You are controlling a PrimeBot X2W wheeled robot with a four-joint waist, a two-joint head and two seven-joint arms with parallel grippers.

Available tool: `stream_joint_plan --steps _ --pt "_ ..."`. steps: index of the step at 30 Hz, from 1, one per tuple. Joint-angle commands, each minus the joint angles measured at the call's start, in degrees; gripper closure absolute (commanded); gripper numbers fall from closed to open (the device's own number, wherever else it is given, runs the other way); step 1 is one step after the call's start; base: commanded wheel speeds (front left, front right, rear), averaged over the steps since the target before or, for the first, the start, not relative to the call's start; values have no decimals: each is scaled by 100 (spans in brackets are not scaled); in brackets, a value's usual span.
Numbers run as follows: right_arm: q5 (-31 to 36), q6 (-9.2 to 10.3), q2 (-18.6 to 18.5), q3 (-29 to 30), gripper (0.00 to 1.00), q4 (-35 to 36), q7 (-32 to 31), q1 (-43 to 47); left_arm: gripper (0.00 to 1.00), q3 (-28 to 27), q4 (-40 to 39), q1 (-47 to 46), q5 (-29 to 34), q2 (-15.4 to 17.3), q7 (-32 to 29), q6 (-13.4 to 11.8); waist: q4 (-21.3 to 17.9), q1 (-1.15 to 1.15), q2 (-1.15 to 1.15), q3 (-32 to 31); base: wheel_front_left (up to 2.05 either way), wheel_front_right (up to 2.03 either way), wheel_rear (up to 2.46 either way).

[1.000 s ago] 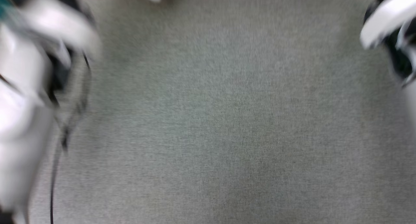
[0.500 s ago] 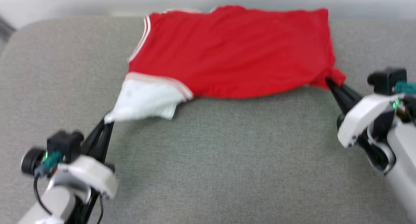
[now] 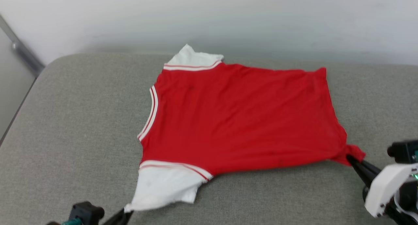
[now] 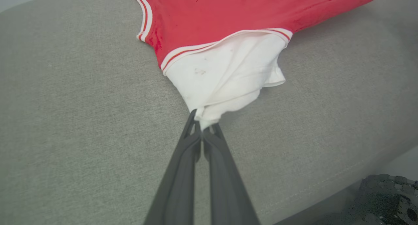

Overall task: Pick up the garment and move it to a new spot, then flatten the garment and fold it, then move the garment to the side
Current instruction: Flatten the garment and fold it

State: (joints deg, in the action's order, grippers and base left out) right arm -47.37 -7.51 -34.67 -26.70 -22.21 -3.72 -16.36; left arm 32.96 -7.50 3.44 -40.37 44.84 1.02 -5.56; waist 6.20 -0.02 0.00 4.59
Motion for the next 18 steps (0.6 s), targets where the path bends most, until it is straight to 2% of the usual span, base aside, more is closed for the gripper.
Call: stream_joint_plan --steps 1,11,18 --pt "-83 4 -165 44 100 145 -86 261 100 36 -153 201 -109 40 -90 -46 -30 2 0 -148 0 0 0" --pt "-493 3 -567 273 100 1110 -871 1675 100 206 -713 1114 -674 368 -560 -136 -164 2 0 -376 0 0 0" --pt "-486 4 -453 649 100 1584 -1141 2102 100 51 -880 1041 -684 408 -402 -186 -246 2 0 -328 0 0 0"
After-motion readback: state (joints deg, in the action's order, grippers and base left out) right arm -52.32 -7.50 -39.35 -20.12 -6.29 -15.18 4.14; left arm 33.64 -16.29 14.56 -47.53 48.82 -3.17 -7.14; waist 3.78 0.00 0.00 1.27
